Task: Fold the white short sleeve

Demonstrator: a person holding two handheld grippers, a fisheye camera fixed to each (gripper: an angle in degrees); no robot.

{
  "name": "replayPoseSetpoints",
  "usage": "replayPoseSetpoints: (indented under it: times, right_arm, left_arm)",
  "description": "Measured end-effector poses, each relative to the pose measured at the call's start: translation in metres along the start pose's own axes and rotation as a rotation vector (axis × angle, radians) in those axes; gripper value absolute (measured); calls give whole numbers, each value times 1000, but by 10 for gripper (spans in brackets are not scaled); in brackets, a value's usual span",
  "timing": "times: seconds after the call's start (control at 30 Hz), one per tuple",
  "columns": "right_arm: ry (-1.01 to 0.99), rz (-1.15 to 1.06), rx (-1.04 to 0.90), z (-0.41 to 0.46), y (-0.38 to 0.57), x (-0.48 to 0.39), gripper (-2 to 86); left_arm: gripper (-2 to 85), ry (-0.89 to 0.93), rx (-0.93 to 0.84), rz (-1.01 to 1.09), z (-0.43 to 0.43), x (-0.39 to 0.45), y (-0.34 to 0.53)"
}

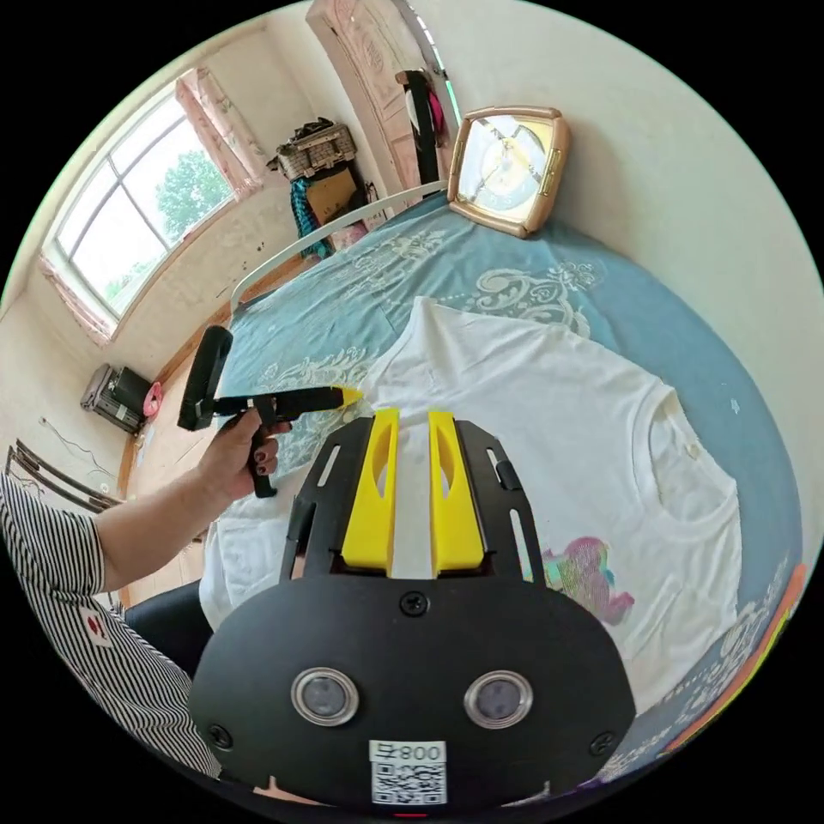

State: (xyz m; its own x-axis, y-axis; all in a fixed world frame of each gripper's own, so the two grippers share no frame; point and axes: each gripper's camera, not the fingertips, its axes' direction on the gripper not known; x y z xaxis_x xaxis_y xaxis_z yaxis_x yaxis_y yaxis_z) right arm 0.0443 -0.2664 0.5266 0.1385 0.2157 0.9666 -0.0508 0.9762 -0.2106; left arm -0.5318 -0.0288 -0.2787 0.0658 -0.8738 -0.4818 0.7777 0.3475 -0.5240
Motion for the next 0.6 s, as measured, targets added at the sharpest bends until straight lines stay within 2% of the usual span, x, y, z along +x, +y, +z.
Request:
replayPoseSetpoints:
  times: [0.27, 0.43, 0.6]
  right_arm:
    - [47, -90, -122, 93, -156, -30, 80]
    - [142, -110, -196, 139, -214, -41, 80]
    - [213, -124, -234, 167, -249, -47, 78]
  left_arm:
    - [73, -4, 18, 60, -48, -21, 0]
    - [37, -52, 18, 46, -72, -28, 0]
    - [12, 12, 18, 11, -95, -39, 3]
